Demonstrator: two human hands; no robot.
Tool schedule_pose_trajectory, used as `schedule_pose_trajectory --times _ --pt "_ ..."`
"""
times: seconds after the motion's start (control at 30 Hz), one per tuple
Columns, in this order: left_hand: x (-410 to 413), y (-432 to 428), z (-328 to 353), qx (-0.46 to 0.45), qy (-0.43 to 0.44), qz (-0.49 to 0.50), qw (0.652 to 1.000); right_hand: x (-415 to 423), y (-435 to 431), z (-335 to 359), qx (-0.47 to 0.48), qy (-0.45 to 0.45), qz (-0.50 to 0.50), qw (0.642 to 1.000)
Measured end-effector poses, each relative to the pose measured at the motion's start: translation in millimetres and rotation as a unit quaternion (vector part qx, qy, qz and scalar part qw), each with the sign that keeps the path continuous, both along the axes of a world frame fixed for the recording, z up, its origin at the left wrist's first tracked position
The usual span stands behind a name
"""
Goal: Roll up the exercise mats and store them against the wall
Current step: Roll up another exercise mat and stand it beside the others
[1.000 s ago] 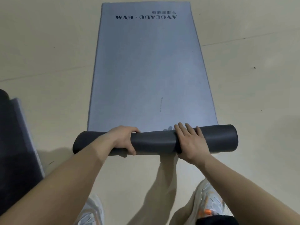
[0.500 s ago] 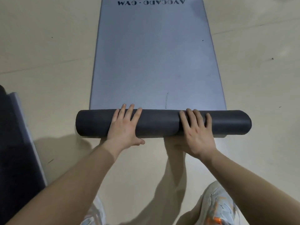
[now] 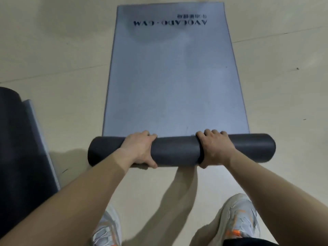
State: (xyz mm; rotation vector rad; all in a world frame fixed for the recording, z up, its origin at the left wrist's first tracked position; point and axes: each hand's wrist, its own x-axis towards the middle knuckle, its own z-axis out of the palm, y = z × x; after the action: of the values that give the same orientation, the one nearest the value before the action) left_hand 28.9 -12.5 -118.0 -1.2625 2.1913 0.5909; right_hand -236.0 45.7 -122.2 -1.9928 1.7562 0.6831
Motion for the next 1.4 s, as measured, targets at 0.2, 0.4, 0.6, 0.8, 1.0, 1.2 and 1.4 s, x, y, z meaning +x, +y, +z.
schedule_pose_trajectory --times 0.2,0.4,0.6,0.8,1.0,1.2,1.4 --pt "0.1 0.7 9.7 0.133 0.001 0.04 0.99 21.2 82.0 -6.7 -0.116 -0.003 -0.024 0.993" --pt "1.9 35.2 17.6 -0.142 0.068 0.147 0.977 6.3 30.5 -11.2 -0.03 -0.069 -0.066 0.995" --pt "-1.4 54.8 -19.9 -0.174 0.022 0.083 0.981 -1.8 0.7 5.5 -0.087 -0.078 -0.072 0.991" --pt "-8.9 -39.8 -20.4 -0.13 0.085 0.079 0.985 -20.4 -4.6 -26.9 -0.229 0.019 -0.029 0.973" --pt "-3.9 -40.2 -22.7 -0.222 0.053 -0.006 0.974 -27.6 -60.7 -3.6 -0.135 0.01 -0.028 0.99" --pt "-2.1 -6.5 10.3 -0.093 0.014 -0.01 0.996 -12.2 -15.1 21.2 -0.019 -0.022 -0.042 0.999" --pt "-1.4 26.5 14.7 0.044 0.023 0.012 0.999 15.1 72.9 20.4 -0.025 -0.013 -0.045 0.999"
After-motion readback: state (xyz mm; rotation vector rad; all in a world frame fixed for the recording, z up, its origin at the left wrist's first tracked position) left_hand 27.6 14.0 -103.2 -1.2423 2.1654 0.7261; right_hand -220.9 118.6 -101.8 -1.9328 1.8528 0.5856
